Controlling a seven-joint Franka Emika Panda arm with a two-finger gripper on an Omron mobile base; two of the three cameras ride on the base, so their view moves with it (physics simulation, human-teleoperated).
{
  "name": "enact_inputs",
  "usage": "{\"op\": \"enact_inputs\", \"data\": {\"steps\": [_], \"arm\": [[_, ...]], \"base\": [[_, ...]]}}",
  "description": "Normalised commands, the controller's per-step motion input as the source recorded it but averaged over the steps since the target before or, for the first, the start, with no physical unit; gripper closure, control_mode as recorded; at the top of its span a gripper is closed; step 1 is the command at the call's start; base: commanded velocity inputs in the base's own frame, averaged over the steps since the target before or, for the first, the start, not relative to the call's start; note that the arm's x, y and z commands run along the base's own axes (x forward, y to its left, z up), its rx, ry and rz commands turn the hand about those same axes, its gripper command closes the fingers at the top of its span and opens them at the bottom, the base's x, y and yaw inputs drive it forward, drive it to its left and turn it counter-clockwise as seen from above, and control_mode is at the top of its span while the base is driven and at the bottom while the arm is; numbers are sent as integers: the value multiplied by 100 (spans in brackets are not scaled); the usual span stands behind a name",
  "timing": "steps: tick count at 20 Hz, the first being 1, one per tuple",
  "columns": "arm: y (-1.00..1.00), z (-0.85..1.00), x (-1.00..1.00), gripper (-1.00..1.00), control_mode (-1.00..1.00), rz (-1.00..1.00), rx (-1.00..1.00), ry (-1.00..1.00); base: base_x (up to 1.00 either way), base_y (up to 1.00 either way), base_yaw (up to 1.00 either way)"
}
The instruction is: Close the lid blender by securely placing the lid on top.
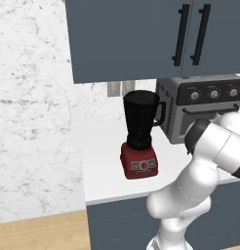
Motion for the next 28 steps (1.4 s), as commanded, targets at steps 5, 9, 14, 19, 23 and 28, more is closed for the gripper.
{"op": "enact_inputs", "data": {"steps": [5, 9, 14, 19, 23, 28], "arm": [[-1, 0, 15, -100, -100, 0, 0, 0], [-4, 0, 14, -100, -100, 0, 0, 0], [-8, 0, 12, -100, -100, 0, 0, 0], [-14, 0, 3, -100, -100, 2, 0, 0], [-1, -4, 0, -100, -100, 2, 0, 0], [0, -10, 6, -100, -100, 1, 0, 0]], "base": [[0, 0, 0], [0, 0, 0], [0, 0, 0], [0, 0, 0], [0, 0, 0], [0, 0, 0]]}}
